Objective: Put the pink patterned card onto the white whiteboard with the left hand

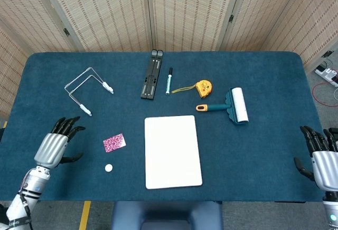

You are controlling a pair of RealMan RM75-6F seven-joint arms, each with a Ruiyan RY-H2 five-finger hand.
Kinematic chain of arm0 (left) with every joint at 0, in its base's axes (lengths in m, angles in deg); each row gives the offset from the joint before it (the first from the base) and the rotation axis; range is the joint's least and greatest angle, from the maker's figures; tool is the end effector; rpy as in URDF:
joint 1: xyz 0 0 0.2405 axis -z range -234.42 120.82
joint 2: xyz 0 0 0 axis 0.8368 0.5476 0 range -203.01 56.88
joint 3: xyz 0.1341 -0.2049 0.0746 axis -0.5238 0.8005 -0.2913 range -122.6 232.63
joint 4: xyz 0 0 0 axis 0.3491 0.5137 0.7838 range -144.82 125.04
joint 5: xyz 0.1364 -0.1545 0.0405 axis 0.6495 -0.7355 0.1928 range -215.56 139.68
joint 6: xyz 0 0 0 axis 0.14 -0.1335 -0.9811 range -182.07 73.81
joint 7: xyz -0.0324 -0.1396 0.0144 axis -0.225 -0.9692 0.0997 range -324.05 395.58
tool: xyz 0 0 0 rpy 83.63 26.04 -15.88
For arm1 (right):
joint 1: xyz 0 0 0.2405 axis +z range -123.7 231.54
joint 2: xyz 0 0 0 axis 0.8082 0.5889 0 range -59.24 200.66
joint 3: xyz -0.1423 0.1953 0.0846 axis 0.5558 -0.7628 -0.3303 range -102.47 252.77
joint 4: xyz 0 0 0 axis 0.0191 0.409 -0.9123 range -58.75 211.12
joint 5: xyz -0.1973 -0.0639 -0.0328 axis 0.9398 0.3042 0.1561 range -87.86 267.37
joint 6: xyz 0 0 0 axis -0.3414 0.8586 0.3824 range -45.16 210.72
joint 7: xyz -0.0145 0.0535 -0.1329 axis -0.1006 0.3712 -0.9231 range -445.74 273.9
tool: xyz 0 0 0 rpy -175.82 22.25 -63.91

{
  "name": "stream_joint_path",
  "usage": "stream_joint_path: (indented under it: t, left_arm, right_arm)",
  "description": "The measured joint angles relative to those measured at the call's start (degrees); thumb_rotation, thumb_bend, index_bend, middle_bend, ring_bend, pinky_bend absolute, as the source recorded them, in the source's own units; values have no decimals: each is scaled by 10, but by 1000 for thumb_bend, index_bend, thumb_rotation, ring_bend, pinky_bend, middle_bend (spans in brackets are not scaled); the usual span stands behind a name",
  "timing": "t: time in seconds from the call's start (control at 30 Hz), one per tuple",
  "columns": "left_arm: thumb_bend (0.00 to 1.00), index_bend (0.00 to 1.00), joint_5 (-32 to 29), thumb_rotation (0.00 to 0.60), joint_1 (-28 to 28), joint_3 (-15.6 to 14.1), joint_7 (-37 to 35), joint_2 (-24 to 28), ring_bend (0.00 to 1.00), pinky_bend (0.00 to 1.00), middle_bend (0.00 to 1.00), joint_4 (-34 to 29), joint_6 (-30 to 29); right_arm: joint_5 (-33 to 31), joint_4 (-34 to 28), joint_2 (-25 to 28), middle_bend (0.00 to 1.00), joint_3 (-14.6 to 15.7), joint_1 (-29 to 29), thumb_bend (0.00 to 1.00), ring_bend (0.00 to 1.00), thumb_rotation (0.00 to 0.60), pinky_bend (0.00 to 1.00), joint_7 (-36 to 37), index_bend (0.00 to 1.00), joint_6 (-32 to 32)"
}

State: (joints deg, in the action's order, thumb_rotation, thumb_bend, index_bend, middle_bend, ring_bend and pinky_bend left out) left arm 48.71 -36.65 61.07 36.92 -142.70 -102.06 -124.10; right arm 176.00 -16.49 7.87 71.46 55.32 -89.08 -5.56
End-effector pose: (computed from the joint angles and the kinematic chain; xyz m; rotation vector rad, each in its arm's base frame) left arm -0.2475 0.2631 0.1003 -1.6732 -0.9224 -1.0234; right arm -0.3167 -0.1649 0.1750 1.3385 -0.8304 0.8543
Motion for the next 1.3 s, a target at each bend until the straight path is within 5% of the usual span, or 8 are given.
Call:
stream_joint_path:
  t: [0.3, 0.73, 1.3]
  left_arm:
    - [241, 281, -27, 600, 50, 14, 38, -35, 132, 0, 120, -5, 58]
    - [242, 280, -194, 600, 128, 26, 223, -91, 125, 0, 120, -30, 161]
    - [243, 312, -410, 600, 201, 33, 366, -158, 151, 0, 120, -17, 144]
  right_arm:
    - [-1, 4, 4, 118, -2, -4, 367, 143, 600, 36, 8, 0, -5]
    - [-7, 15, 2, 118, -4, 1, 367, 141, 600, 36, 18, 0, 6]
    - [-4, 31, -1, 119, -3, 0, 368, 144, 600, 36, 36, 0, 6]
